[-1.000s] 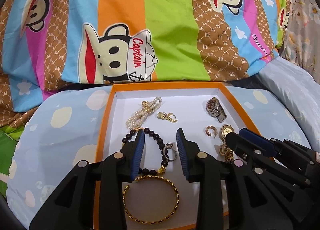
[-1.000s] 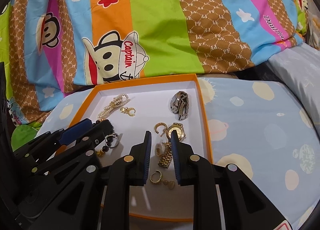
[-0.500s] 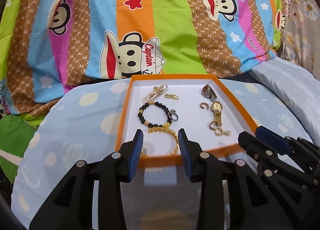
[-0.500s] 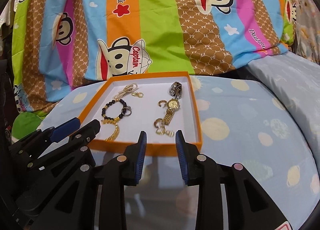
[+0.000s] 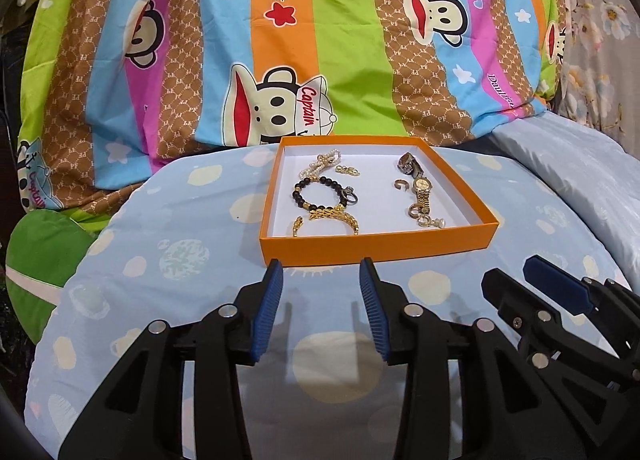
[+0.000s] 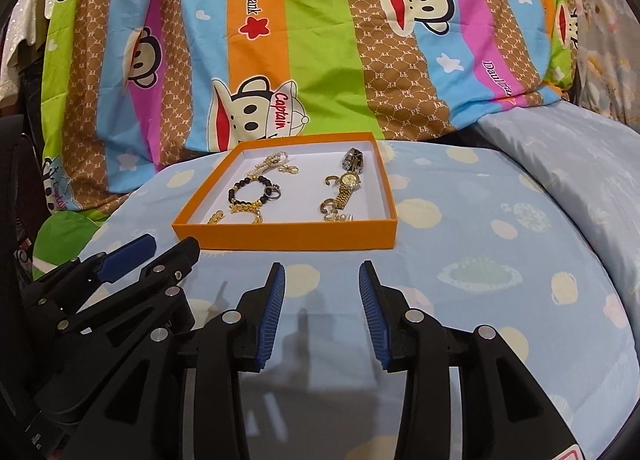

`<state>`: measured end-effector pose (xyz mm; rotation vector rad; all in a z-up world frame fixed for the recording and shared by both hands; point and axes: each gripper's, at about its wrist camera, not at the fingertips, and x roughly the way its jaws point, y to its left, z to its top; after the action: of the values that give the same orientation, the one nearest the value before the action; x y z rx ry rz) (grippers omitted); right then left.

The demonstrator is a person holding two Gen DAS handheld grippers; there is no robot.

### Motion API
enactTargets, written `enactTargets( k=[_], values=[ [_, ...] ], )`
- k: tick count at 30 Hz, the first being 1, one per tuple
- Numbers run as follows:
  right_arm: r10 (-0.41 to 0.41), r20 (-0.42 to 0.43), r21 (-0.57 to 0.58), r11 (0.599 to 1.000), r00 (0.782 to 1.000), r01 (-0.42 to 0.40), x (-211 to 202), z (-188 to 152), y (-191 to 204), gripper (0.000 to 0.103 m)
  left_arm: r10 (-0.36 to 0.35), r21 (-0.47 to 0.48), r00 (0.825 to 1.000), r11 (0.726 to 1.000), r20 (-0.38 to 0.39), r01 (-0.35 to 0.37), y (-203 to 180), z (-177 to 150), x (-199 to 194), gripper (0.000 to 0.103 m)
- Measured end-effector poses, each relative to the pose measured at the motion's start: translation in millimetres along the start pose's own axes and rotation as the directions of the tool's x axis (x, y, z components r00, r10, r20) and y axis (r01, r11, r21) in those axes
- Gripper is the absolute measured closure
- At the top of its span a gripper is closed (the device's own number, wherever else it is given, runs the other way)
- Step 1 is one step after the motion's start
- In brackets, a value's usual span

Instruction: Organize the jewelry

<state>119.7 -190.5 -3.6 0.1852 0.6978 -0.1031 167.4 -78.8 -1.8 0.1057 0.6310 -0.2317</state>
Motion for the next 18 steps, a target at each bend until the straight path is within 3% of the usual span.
enactTargets(
  k=[6,11,14,18],
  values=[
    [-0.016,0.000,0.002,1.000,1.000,0.016,0.0,0.4,-0.4,0.064,0.012,0.011,1.000,1.000,0.006,-0.012,-2.0,0.5,-0.9,0.062],
    [-0.040,-0.004,0.008,0.999,0.999,0.040,1.0,0.7,-1.5,0.060,0.034,-0.001,0.999,0.999,-0.008,-0.034,0.7,1.0,2.2,0.051],
    [-0.060,-0.006,0.026,0.998,0.998,0.060,1.6,1.8,-4.9,0.050,0.048,-0.019,0.999,0.999,-0.011,-0.048,4.4,1.1,3.0,0.044],
    [-0.090,-0.003,0.073,0.993,0.996,0.090,0.9,2.3,-14.5,0.029,0.068,-0.057,0.998,0.996,-0.013,-0.068,12.2,1.1,3.1,0.030]
  ],
)
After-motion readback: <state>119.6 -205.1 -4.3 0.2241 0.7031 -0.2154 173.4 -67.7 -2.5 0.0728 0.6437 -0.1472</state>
